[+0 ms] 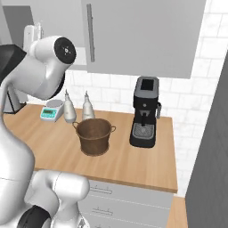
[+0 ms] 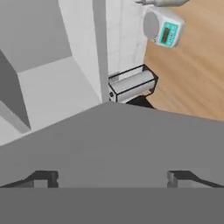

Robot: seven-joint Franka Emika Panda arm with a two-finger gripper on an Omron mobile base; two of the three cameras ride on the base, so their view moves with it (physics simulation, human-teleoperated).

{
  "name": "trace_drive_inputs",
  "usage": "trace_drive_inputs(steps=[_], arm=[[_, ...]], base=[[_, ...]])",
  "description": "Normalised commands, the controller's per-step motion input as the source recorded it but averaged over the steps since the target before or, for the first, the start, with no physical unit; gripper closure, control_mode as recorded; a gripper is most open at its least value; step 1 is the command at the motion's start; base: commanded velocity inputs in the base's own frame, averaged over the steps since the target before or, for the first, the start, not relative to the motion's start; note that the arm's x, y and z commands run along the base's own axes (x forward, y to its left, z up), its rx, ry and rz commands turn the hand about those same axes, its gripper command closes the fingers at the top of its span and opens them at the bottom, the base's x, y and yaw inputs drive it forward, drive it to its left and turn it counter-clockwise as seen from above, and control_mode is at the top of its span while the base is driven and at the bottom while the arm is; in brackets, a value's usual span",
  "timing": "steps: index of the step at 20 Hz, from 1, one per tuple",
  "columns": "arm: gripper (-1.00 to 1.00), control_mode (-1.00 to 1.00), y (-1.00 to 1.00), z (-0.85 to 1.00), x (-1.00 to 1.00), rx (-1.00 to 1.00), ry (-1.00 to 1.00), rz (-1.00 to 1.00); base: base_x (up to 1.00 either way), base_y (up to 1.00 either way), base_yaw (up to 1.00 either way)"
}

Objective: Open the cabinet, pick up the bread from the cabinet and place it in the basket. Then move the basket to the dining counter.

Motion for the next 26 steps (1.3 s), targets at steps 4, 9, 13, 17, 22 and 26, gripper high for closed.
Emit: trace_drive_inputs(steps=[4, 9, 13, 17, 22, 26], arm=[[-1.00, -1.00, 0.88, 0.00, -0.36, 0.04, 0.06, 0.23], [-1.00, -1.00, 1.00, 0.00, -0.43, -0.02, 0.10, 0.26], [-1.00, -1.00, 1.00, -0.22, -0.06, -0.19, -0.01, 0.14], [-1.00, -1.00, 1.00, -0.27, 0.00, -0.25, -0.16, 0.00], [-1.00, -1.00, 0.70, 0.00, 0.05, -0.23, -0.19, -0.09], [-1.00, -1.00, -0.20, 0.00, 0.01, -0.20, -0.25, -0.19]], base=[[0.00, 0.00, 0.00], [0.00, 0.00, 0.00], [0.00, 0.00, 0.00], [0.00, 0.00, 0.00], [0.00, 0.00, 0.00], [0.00, 0.00, 0.00]])
